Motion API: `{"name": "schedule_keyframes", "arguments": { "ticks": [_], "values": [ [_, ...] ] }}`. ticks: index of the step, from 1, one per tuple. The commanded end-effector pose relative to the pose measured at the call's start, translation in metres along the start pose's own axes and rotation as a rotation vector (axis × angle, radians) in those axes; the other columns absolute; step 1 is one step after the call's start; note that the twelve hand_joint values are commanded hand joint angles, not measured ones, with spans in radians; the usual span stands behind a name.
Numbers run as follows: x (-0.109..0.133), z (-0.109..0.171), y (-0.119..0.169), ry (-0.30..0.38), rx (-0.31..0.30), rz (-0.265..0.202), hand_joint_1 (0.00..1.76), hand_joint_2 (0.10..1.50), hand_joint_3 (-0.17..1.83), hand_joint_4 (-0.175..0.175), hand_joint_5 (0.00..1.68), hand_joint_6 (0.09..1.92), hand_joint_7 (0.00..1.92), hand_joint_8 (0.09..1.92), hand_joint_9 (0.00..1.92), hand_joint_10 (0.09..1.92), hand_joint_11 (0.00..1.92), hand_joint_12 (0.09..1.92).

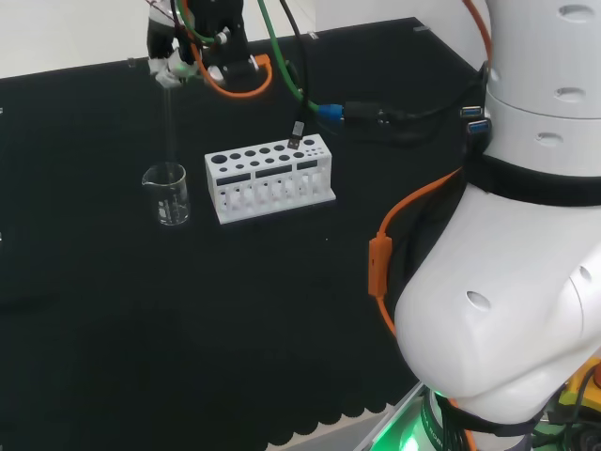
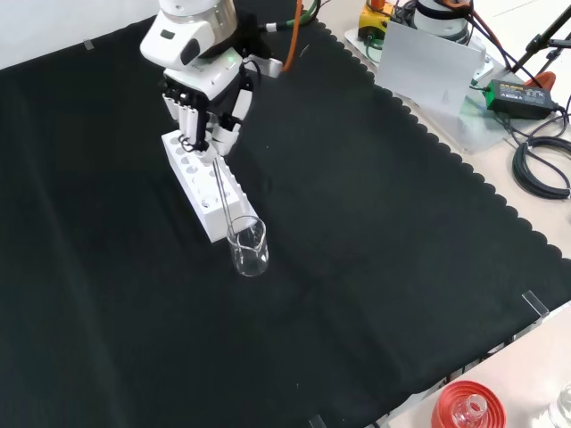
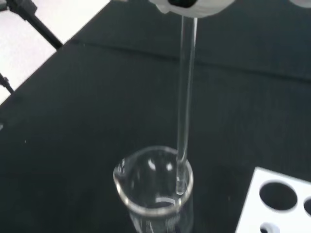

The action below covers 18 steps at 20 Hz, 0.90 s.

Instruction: Stir in the beaker to the left of the white test tube rack with the glass rod.

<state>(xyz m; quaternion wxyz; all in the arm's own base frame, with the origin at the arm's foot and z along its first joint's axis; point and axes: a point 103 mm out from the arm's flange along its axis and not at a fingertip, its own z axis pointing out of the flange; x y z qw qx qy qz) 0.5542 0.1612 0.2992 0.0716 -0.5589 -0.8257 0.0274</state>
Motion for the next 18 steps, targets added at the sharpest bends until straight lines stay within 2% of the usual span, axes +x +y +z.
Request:
{"name": "schedule_keyframes", "arguments": {
  "ticks": [1, 3, 6, 9, 18],
  "values": [
    [0.003, 0.011, -0.027, -0.044, 0.027, 0.04, 1.3, 1.06, 0.0, -0.175, 1.06, 0.59, 1.17, 0.99, 1.66, 0.63, 1.51, 0.86],
    [0.015, 0.016, -0.047, -0.06, 0.014, 0.03, 1.3, 1.06, 0.0, -0.175, 1.06, 0.59, 1.17, 0.99, 1.66, 0.63, 1.51, 0.86],
    [0.025, 0.015, -0.066, -0.023, 0.024, 0.014, 1.3, 1.06, 0.0, -0.175, 1.06, 0.59, 1.17, 0.99, 1.66, 0.63, 1.51, 0.86],
    [0.03, 0.012, -0.065, 0.004, 0.026, 0.001, 1.3, 1.06, 0.0, -0.175, 1.06, 0.59, 1.17, 0.99, 1.66, 0.63, 1.51, 0.86],
    [0.053, 0.009, -0.055, 0.016, -0.007, -0.034, 1.3, 1.06, 0.0, -0.175, 1.06, 0.59, 1.17, 0.99, 1.66, 0.63, 1.51, 0.86]
  ]
}}
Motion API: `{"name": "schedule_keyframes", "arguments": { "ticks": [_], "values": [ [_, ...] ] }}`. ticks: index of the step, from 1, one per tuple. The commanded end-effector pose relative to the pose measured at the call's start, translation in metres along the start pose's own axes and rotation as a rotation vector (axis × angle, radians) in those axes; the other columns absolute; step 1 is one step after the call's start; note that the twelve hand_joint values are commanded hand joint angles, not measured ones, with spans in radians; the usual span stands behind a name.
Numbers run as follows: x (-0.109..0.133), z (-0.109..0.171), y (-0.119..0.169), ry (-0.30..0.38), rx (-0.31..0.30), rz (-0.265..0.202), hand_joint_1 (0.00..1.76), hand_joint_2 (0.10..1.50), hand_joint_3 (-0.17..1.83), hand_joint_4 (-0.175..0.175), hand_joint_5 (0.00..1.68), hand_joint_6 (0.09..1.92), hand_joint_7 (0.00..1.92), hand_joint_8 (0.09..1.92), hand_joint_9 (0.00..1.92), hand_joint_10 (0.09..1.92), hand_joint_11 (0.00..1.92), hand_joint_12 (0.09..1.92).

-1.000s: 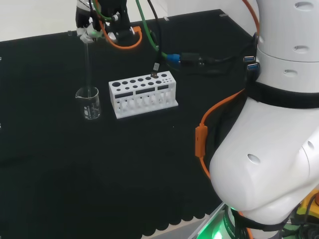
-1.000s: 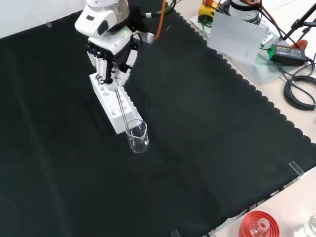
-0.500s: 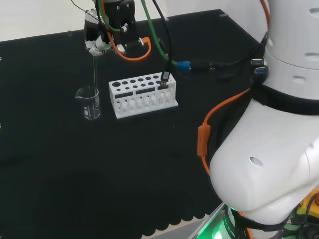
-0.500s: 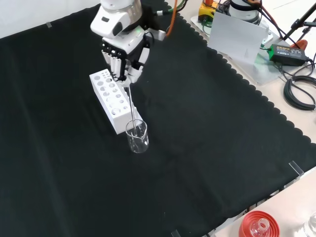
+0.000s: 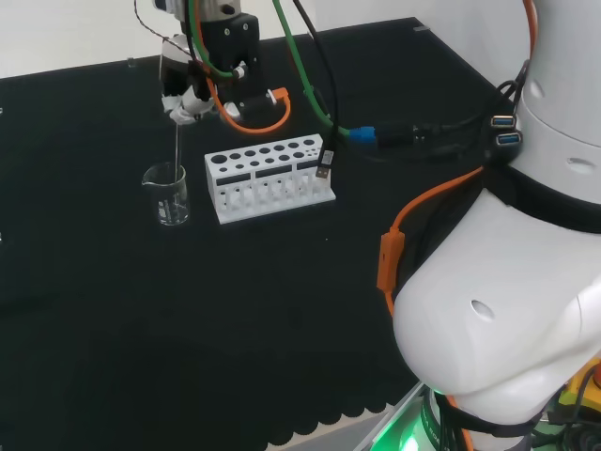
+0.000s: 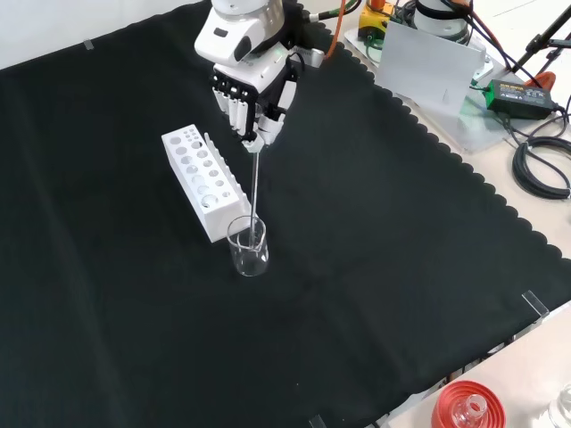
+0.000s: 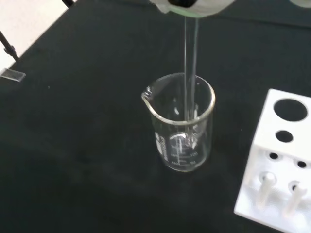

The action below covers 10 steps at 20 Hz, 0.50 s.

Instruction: Stir in the beaker to the left of the white test tube rack with the glass rod.

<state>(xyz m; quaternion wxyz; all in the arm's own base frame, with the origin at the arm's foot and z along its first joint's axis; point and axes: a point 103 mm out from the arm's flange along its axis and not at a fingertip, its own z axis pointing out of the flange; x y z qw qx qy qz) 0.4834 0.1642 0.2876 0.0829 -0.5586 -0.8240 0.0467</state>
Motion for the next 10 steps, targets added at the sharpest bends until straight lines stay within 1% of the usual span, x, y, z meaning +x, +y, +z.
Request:
{"name": "schedule_keyframes", "arguments": {
  "ticks": [1, 2, 4, 5, 7, 10],
  "values": [
    [0.0274, -0.014, 0.0085, 0.021, -0.056, -0.041, 1.3, 1.06, 0.0, -0.175, 1.06, 0.59, 1.17, 0.99, 1.66, 0.63, 1.51, 0.86],
    [0.0265, -0.016, 0.0087, 0.032, -0.06, -0.044, 1.3, 1.06, 0.0, -0.175, 1.06, 0.59, 1.17, 0.99, 1.66, 0.63, 1.51, 0.86],
    [0.0298, -0.0179, 0.0131, 0.03, -0.06, -0.049, 1.3, 1.06, 0.0, -0.175, 1.06, 0.59, 1.17, 0.99, 1.66, 0.63, 1.51, 0.86],
    [0.0237, -0.0181, 0.0096, 0.041, -0.076, -0.048, 1.3, 1.06, 0.0, -0.175, 1.06, 0.59, 1.17, 0.99, 1.66, 0.63, 1.51, 0.86],
    [0.0204, -0.0187, 0.0095, 0.041, -0.071, -0.038, 1.3, 1.06, 0.0, -0.175, 1.06, 0.59, 1.17, 0.99, 1.66, 0.63, 1.51, 0.86],
    [0.0242, -0.0186, 0.0171, 0.024, -0.049, -0.051, 1.3, 1.06, 0.0, -0.175, 1.06, 0.59, 1.17, 0.99, 1.66, 0.63, 1.51, 0.86]
  ]
}}
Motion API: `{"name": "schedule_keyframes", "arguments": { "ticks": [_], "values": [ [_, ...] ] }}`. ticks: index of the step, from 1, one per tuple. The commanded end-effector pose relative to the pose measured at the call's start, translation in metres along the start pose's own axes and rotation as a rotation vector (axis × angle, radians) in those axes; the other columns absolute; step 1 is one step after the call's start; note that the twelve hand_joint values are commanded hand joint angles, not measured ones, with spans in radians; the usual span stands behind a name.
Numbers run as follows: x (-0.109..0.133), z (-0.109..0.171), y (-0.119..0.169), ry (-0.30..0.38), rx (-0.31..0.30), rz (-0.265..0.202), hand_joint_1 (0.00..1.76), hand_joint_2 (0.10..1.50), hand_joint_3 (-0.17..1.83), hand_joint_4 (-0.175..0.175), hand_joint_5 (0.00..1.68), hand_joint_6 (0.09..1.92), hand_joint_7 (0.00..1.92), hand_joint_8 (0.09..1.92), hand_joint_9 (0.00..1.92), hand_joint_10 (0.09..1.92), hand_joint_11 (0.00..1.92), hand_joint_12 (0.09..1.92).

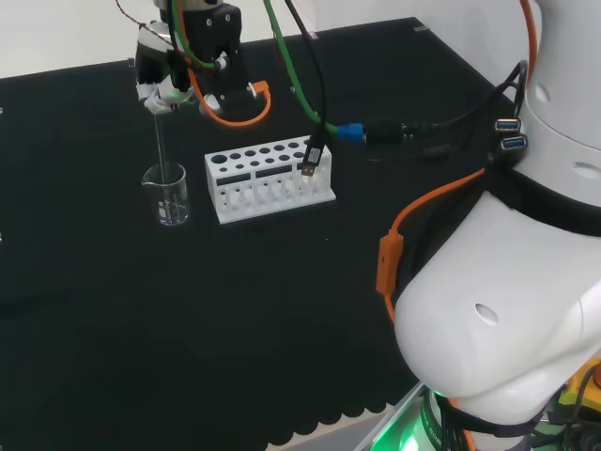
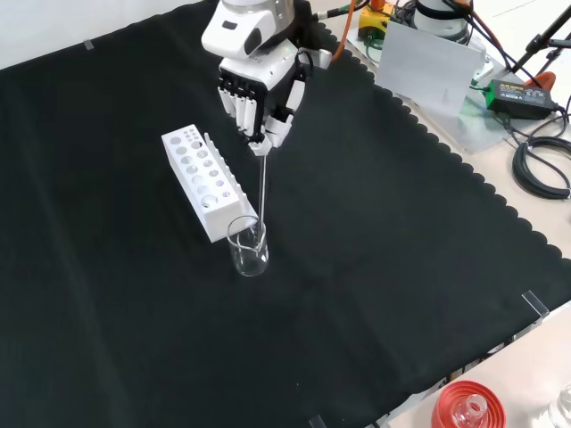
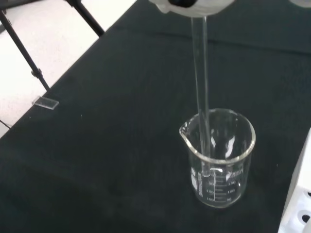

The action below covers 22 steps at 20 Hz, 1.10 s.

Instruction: Stir in the beaker to the left of the white test tube rack with the glass rod.

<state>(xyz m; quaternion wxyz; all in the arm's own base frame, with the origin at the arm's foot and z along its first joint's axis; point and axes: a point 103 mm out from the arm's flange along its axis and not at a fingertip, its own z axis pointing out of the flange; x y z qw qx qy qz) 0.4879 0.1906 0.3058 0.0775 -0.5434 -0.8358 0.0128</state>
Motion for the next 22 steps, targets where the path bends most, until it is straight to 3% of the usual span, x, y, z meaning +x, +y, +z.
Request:
{"name": "schedule_keyframes", "arguments": {
  "ticks": [1, 14, 22],
  "values": [
    [0.001, 0.0, 0.013, -0.004, 0.023, -0.011, 1.3, 1.06, 0.0, -0.175, 1.06, 0.59, 1.17, 0.99, 1.66, 0.63, 1.51, 0.86],
    [-0.005, 0.006, 0.051, 0.011, 0.016, -0.033, 1.3, 1.06, 0.0, -0.175, 1.06, 0.59, 1.17, 0.99, 1.66, 0.63, 1.51, 0.86],
    [-0.032, 0.0, 0.04, 0.0, 0.016, 0.006, 1.3, 1.06, 0.0, -0.175, 1.06, 0.59, 1.17, 0.99, 1.66, 0.63, 1.51, 0.86]
  ]
}}
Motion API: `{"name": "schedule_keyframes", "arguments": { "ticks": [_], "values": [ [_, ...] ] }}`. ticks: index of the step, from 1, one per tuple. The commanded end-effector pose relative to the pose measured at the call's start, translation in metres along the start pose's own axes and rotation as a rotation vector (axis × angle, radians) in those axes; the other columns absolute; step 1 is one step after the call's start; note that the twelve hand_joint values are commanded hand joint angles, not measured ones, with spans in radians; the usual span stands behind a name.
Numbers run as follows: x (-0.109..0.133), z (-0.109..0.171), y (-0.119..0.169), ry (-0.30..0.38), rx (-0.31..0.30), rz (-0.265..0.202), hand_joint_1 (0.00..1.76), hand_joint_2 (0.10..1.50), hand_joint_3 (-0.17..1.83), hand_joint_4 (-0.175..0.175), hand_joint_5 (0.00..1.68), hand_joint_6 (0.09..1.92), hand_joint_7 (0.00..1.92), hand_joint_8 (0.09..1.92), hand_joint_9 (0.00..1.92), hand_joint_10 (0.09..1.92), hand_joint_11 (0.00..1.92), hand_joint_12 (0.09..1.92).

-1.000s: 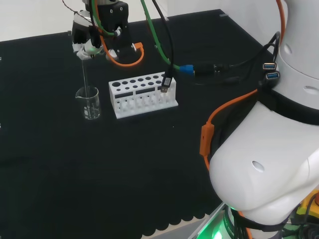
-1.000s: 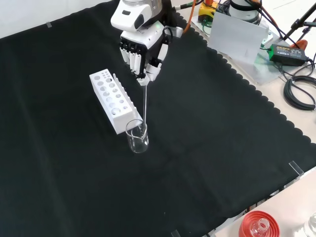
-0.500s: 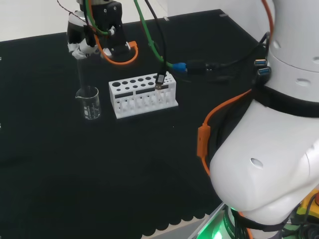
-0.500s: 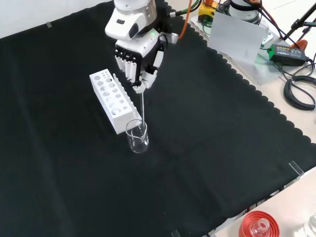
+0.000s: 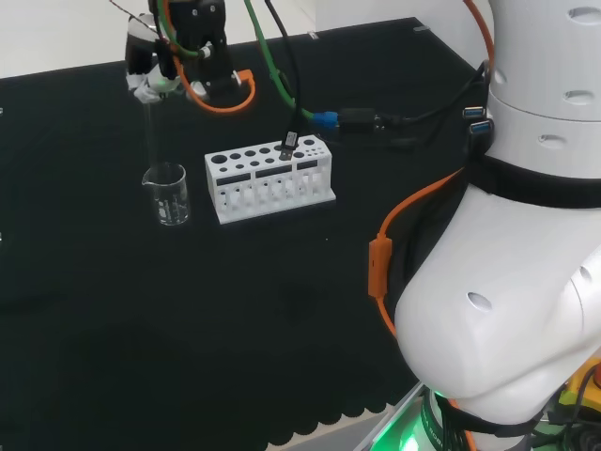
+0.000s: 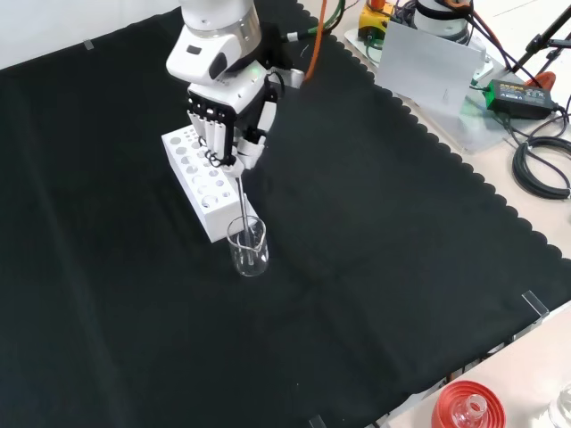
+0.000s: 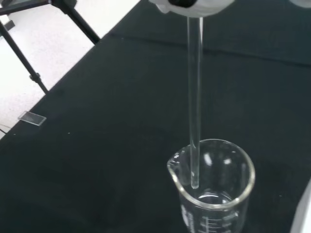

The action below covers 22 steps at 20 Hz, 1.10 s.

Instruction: Stir in the beaker to the left of the white test tube rack with the glass rod.

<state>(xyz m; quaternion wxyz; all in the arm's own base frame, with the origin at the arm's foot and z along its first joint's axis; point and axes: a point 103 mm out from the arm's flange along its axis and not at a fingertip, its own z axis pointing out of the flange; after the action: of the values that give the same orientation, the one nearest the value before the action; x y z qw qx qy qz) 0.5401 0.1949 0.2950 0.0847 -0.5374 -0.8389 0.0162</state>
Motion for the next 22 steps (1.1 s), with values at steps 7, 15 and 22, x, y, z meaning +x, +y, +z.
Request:
{"name": "schedule_keyframes", "arguments": {
  "ticks": [7, 15, 22],
  "values": [
    [-0.011, -0.009, -0.031, -0.016, -0.007, 0.031, 1.3, 1.06, 0.0, -0.175, 1.06, 0.59, 1.17, 0.99, 1.66, 0.63, 1.51, 0.86],
    [0.012, -0.01, -0.047, -0.031, -0.043, 0.003, 1.3, 1.06, 0.0, -0.175, 1.06, 0.59, 1.17, 0.99, 1.66, 0.63, 1.51, 0.86],
    [0.027, -0.006, -0.043, 0.024, -0.035, -0.006, 1.3, 1.06, 0.0, -0.175, 1.06, 0.59, 1.17, 0.99, 1.66, 0.63, 1.51, 0.86]
  ]
}}
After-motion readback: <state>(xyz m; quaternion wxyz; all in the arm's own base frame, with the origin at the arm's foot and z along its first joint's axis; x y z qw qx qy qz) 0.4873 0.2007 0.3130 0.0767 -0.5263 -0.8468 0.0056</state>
